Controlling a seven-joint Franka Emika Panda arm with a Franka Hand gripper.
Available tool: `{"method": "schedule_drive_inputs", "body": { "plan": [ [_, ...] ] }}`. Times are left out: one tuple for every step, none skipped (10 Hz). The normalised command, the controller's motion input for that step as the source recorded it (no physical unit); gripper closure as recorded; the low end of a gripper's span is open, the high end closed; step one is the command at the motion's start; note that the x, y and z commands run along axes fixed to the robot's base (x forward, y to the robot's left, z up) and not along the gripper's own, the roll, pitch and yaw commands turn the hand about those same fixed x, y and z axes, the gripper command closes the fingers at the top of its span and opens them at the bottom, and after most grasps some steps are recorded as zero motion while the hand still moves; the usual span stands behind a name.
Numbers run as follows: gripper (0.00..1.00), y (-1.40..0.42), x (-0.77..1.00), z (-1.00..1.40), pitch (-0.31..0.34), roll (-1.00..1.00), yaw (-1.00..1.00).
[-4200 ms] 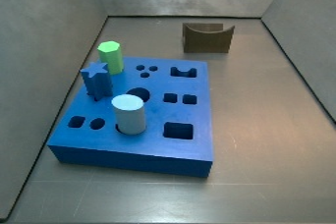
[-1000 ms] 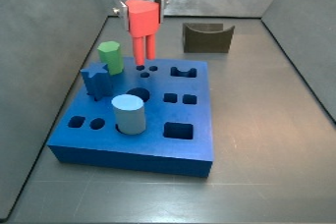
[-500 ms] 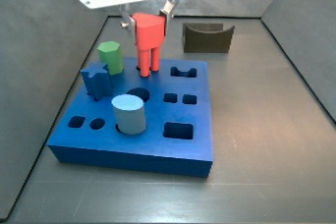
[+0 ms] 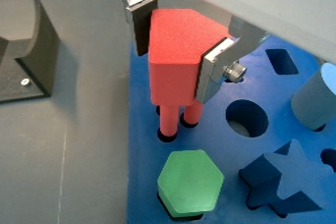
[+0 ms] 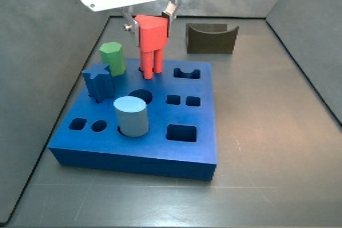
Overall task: Pick up the 3 prong object. Move up. Move to above the board. Insert the 3 prong object.
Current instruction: Insert the 3 prong object.
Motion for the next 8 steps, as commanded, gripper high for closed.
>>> {"method": "schedule_drive_inputs", "body": {
  "plan": [
    [1.00, 0.00, 0.00, -0.18, -0.020, 0.06, 0.32],
    [1.00, 0.02, 0.00, -0.17, -0.007, 0.00, 0.17],
    [1.00, 0.04, 0.00, -0.17, -0.006, 0.00, 0.06],
    [1.00, 0.05, 0.00, -0.13, 0.000, 0.00, 0.03],
    [1.00, 0.05, -0.02, -0.09, 0.000, 0.00, 0.00],
    [1.00, 0.06, -0.07, -0.06, 0.000, 0.00, 0.00],
    [1.00, 0.04, -0.08, -0.07, 0.000, 0.00, 0.00],
    [1.00, 0.03, -0.13, -0.07, 0.000, 0.00, -0.07]
  ]
}}
